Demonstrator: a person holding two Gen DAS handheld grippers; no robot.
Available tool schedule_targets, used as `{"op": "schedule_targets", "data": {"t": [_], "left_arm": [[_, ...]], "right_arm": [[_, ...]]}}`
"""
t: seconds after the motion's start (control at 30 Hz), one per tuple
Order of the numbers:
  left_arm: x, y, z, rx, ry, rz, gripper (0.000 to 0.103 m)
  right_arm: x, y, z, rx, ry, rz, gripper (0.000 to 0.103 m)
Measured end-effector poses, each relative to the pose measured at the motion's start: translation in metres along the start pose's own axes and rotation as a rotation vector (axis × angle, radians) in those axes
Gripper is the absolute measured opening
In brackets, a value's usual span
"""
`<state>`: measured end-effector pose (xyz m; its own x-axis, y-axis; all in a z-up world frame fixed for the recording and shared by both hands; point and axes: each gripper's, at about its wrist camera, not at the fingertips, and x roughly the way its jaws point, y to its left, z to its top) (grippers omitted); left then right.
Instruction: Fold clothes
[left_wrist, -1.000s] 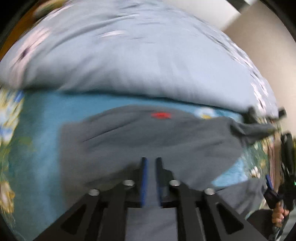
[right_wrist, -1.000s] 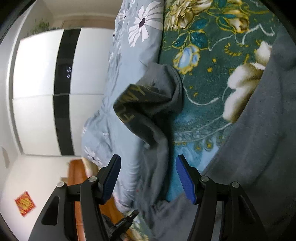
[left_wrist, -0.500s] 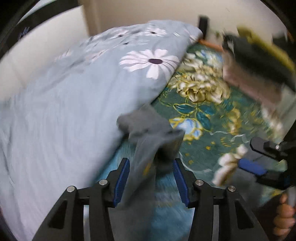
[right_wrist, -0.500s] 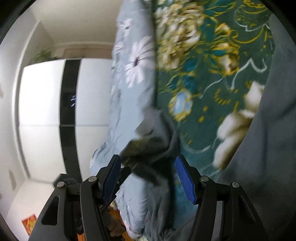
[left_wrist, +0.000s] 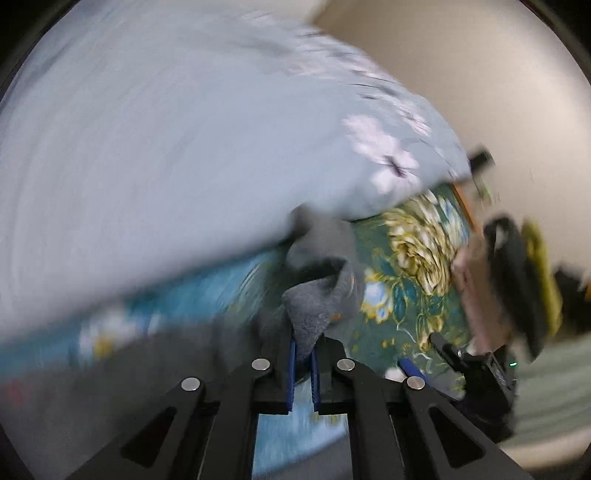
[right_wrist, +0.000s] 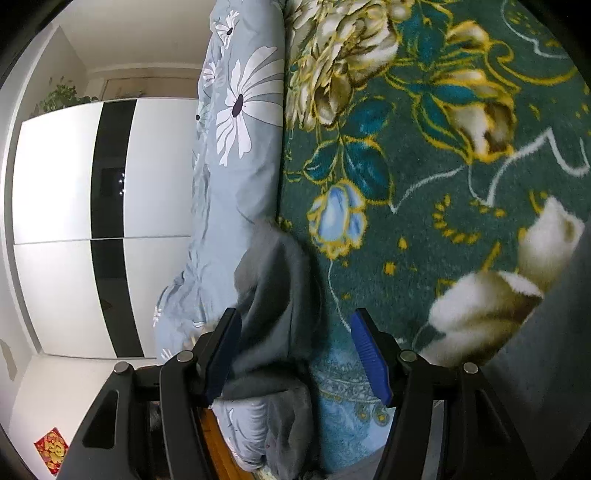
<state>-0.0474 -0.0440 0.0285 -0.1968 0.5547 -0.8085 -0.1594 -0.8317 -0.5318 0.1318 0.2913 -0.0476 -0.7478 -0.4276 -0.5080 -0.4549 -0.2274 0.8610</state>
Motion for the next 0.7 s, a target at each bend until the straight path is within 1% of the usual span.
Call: {"op": "schedule_targets", "data": {"t": [0.07,0.13,0.2,0.23,0.33,0.43,0.47,0.6,0.63,0.67,0.7], "left_arm": [[-0.005,0.035,-0.02,-0.089,0.023,0.021,0.006],[-0.007,0.072,-0.049,-0.197,0.058,0.035,0.006],[-0.008,0.1,-0.075,-0.29,0.08,0.034,0.007],[-0.01,0.109,-0.085,-0.32,0.082,0.044,0.007],[-0.015,0.125,-0.104,-0.394,0.071,0.007,0.007],[-0.018,0.124,-0.107,-0.402,0.069,-0.002,0.008],[-0.018,0.124,-0.107,-0.397,0.075,0.003,0.01],[-0.029,0.121,-0.112,-0.392,0.1,-0.016,0.013],[-0.035,0.124,-0.114,-0.398,0.106,-0.021,0.019],[-0.043,0.13,-0.118,-0.415,0.103,-0.022,0.027],[-0.05,0.136,-0.121,-0.433,0.099,-0.022,0.031]], "right_arm": [[0.005,0.003,-0.002,-0.016,0.028,-0.008,0.063],[0.013,0.009,-0.004,-0.049,0.062,-0.023,0.063],[0.023,0.018,-0.006,-0.097,0.1,-0.043,0.063],[0.029,0.025,-0.006,-0.138,0.115,-0.053,0.063],[0.054,0.046,-0.008,-0.247,0.188,-0.059,0.063],[0.082,0.055,-0.021,-0.304,0.279,-0.058,0.063],[0.093,0.058,-0.026,-0.317,0.313,-0.063,0.063],[0.127,0.057,-0.045,-0.321,0.405,-0.115,0.063],[0.134,0.055,-0.047,-0.306,0.411,-0.129,0.063],[0.139,0.052,-0.049,-0.29,0.413,-0.139,0.063],[0.143,0.05,-0.05,-0.273,0.414,-0.15,0.063]]}}
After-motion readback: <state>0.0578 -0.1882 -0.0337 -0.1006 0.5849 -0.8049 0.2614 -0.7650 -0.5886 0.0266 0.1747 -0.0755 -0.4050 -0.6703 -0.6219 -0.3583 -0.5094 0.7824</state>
